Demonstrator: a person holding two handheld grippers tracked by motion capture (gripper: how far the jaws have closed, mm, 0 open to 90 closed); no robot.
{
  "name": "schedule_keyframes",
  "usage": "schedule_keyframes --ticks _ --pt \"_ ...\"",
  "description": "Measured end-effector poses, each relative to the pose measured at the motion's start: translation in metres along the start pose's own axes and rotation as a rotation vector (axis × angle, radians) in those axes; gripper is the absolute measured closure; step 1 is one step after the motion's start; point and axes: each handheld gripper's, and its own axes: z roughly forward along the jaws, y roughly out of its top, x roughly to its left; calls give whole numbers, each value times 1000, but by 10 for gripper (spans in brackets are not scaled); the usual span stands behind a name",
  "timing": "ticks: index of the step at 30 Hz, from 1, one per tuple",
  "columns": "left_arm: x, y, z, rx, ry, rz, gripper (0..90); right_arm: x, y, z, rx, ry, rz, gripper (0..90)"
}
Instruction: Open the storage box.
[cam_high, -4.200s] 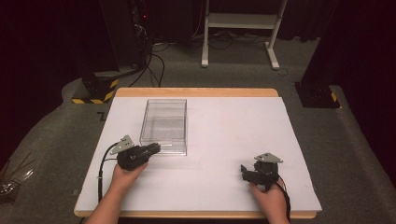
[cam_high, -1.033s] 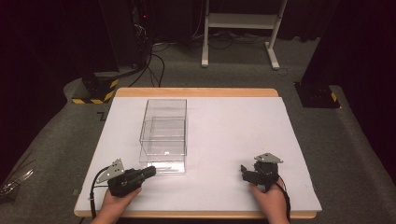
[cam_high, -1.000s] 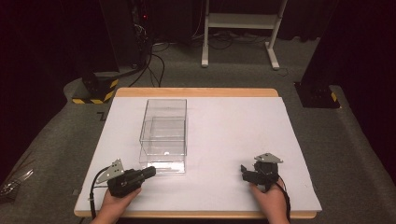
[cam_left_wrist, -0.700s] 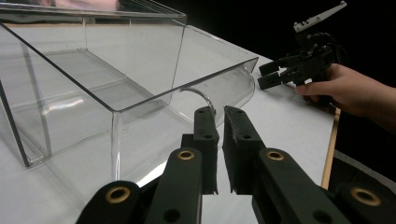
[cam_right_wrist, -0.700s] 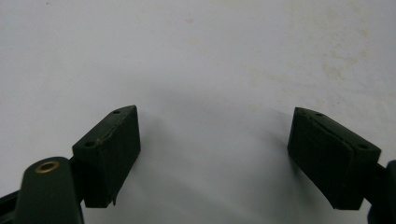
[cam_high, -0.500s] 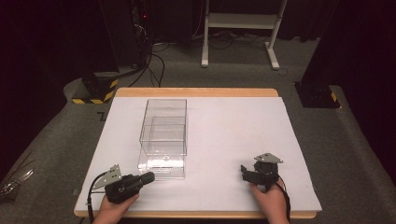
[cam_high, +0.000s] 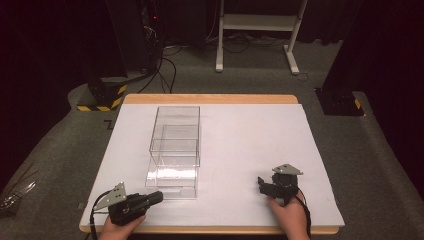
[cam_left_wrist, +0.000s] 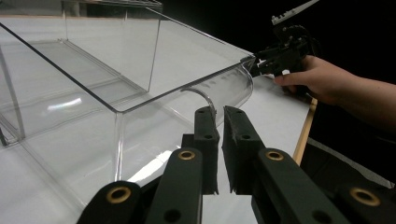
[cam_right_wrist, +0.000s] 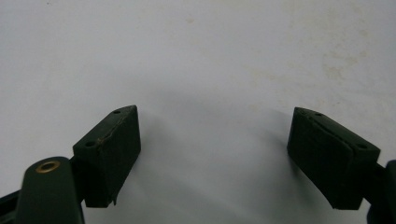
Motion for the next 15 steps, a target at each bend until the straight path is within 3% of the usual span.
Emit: schedule_keyframes --ticks 15 --pt "-7 -4 -2 13 -14 10 844 0 0 0 0 1 1 175"
